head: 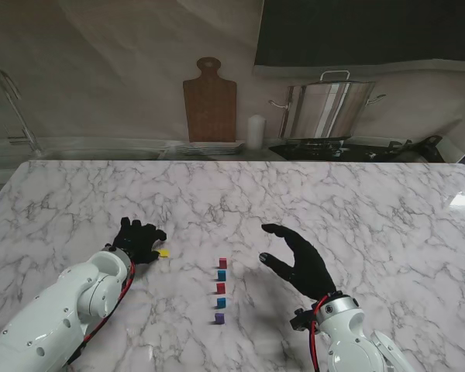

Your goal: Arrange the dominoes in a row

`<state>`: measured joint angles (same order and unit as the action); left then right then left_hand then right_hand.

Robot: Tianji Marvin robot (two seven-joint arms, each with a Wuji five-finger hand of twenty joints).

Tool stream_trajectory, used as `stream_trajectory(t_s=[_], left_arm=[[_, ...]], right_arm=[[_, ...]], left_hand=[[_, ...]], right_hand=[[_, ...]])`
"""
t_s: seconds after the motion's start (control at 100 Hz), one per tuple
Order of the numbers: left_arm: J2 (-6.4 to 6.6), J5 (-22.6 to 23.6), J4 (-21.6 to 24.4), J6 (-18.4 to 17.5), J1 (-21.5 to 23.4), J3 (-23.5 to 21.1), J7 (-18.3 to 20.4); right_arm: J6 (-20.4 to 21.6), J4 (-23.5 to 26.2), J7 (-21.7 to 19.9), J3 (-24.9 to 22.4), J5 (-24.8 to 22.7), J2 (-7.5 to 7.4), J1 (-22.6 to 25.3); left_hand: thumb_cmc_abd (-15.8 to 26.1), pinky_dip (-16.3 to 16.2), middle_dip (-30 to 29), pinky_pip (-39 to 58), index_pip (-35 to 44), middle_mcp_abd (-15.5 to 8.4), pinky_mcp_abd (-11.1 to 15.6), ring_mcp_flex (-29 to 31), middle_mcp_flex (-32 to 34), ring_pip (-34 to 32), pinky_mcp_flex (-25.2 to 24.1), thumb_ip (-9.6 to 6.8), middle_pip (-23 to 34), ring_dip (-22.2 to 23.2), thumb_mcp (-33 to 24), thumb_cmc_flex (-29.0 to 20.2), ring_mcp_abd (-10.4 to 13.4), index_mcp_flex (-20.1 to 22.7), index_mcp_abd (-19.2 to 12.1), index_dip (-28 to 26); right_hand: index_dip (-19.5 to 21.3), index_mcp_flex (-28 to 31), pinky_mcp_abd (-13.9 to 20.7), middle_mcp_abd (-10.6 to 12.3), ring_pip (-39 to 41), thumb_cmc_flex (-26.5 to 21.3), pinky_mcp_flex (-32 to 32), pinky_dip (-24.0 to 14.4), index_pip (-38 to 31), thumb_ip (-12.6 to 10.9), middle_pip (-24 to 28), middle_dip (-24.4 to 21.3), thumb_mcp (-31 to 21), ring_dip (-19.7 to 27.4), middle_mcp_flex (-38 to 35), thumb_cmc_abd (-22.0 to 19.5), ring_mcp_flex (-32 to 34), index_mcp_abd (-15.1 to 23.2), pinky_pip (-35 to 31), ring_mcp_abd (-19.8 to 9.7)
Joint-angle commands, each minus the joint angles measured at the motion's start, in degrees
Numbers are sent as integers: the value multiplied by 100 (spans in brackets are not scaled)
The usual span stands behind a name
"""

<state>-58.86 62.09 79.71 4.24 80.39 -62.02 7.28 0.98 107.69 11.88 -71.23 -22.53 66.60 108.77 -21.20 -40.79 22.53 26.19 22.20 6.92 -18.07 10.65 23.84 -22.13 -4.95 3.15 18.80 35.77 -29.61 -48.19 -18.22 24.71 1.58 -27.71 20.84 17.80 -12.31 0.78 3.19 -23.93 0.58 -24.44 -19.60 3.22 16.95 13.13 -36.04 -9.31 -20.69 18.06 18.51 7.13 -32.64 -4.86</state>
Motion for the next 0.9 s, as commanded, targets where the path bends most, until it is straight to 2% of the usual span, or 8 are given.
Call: stream_trajectory(t_s=[0.0,0.09,0.21,0.3,0.36,0.46,0.61,0.89], left_arm=[[18,-1,-102,-64,-32,48,27],[11,-58,-199,-110,-60,92,-80],[3,-93,-290,-201,-80,114,-225],[-4,-147,-334,-258,-98,121,-283],[-4,-155,-338,-306,-98,122,-305],[-5,-198,-329,-378,-86,129,-298],[0,-220,-344,-414,-84,168,-272],[15,-170,-357,-410,-71,201,-233]], right_arm=[[-41,21,-14,-1,1,1,28],[-42,21,-18,-3,1,0,28],[-43,22,-27,-3,-1,-2,27],[-45,26,-29,-3,-4,-3,28],[-45,27,-29,-3,-4,-3,28],[-46,30,-30,-2,-7,-4,31],[-48,35,-29,-1,-13,-4,34],[-49,37,-26,-2,-9,-3,37]], left_hand=[[-165,50,-89,101,108,15,21,-93,-261,-7,-46,-33,1,-60,-185,31,-41,-195,-135,22],[-185,138,-88,192,446,-38,20,-86,-270,-46,-43,16,48,-75,-241,119,-33,-249,-161,-170],[-210,190,166,360,677,-594,28,21,192,-125,-15,37,540,-68,-268,154,9,-417,-100,-341],[-222,210,213,437,755,-805,33,88,540,-157,-5,40,691,-66,-272,168,39,-442,-11,-396],[-231,243,256,553,870,-912,50,158,784,-192,-3,42,814,-65,-295,201,85,-442,174,-479],[-264,315,354,736,1073,-940,61,186,889,-241,-9,34,1001,-55,-385,277,102,-466,440,-679],[-332,414,488,867,1427,-876,47,200,933,-358,-16,35,1225,6,-519,294,119,-491,624,-1063],[-443,463,648,941,1703,-846,44,160,863,-484,-21,43,1394,84,-730,170,129,-573,663,-1399]], right_hand=[[76,-114,28,32,41,-174,22,-84,-67,-119,85,39,-113,-18,47,-50,141,52,-28,-41],[75,-118,32,28,40,-177,20,-84,-66,-119,87,40,-115,-17,45,-50,139,46,-28,-46],[75,-118,33,18,40,-174,16,-84,-67,-118,89,40,-114,-17,41,-47,139,45,-31,-39],[76,-117,30,22,40,-174,18,-84,-68,-118,87,39,-116,-17,46,-46,139,48,-30,-38],[75,-118,31,20,41,-176,18,-84,-68,-119,87,39,-118,-17,47,-48,142,47,-30,-40],[75,-119,32,24,41,-173,18,-83,-68,-118,86,39,-115,-17,50,-46,141,46,-30,-44],[75,-119,32,19,42,-176,17,-83,-68,-118,87,39,-117,-17,46,-46,144,51,-30,-37],[76,-113,29,25,41,-169,16,-83,-71,-117,88,38,-115,-17,47,-44,143,51,-31,-43]])
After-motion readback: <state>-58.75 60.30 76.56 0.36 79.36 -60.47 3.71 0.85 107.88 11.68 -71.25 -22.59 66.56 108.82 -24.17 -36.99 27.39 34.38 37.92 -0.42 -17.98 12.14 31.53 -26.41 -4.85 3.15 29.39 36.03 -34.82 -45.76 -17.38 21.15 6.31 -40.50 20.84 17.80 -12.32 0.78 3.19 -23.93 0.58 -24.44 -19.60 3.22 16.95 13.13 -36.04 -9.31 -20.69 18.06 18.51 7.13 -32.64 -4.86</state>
